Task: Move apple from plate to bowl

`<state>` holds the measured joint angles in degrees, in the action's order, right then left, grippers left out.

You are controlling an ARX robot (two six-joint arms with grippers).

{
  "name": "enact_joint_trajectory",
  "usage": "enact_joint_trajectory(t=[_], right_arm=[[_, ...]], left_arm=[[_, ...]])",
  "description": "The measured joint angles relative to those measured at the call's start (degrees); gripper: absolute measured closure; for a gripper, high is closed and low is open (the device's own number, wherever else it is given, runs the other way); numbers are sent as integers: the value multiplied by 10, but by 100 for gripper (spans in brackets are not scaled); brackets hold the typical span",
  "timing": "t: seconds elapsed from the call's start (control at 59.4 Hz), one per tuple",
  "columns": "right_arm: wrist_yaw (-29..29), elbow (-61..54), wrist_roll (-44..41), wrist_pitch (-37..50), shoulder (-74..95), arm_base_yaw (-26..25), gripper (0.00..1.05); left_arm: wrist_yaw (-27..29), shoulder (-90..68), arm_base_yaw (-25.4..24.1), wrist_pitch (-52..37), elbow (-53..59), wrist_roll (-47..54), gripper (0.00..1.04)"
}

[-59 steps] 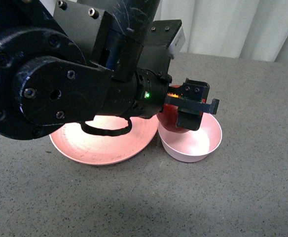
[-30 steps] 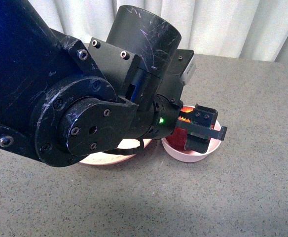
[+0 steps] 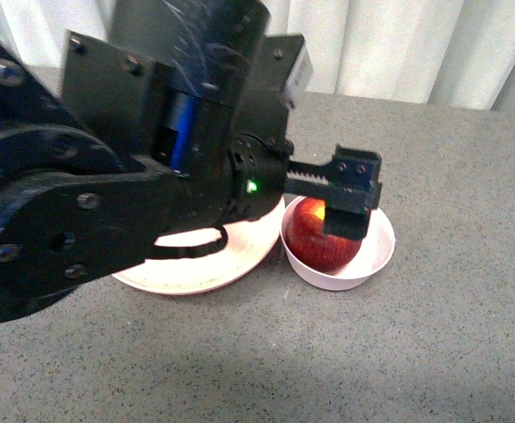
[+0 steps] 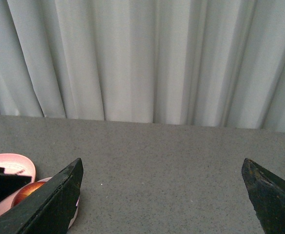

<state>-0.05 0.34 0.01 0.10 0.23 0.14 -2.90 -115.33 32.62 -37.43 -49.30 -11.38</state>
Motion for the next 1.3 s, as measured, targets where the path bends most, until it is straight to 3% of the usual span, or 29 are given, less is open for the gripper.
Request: enact_joint_trajectory(t=[0.152,0.337,0.607,0.674,0.741,0.775,1.045,1.146,1.297], right_arm=[[0,0,0,0,0,0,9],[0,0,0,0,0,0,9],[0,0,0,0,0,0,9],[0,0,0,0,0,0,9],[0,0,0,0,0,0,9],[1,0,0,0,0,0,9],[0,0,0,0,0,0,9],[0,0,0,0,0,0,9],[0,0,0,0,0,0,9]], left_arm=[[52,104,-28,-58,108,-28,7],[95,210,-54,-60,214,-46,7],[127,260,-60,-66,245,-39,7],[225,226,-59,-216,280,14,19],[255,231,-81,-343,335,66,33],[252,246,-92,-362,349,75,39],[183,398,-169,-308,432,103,83],[158,478,-193,-228,441,104,101],[131,580,-221,-158,456,108,101]])
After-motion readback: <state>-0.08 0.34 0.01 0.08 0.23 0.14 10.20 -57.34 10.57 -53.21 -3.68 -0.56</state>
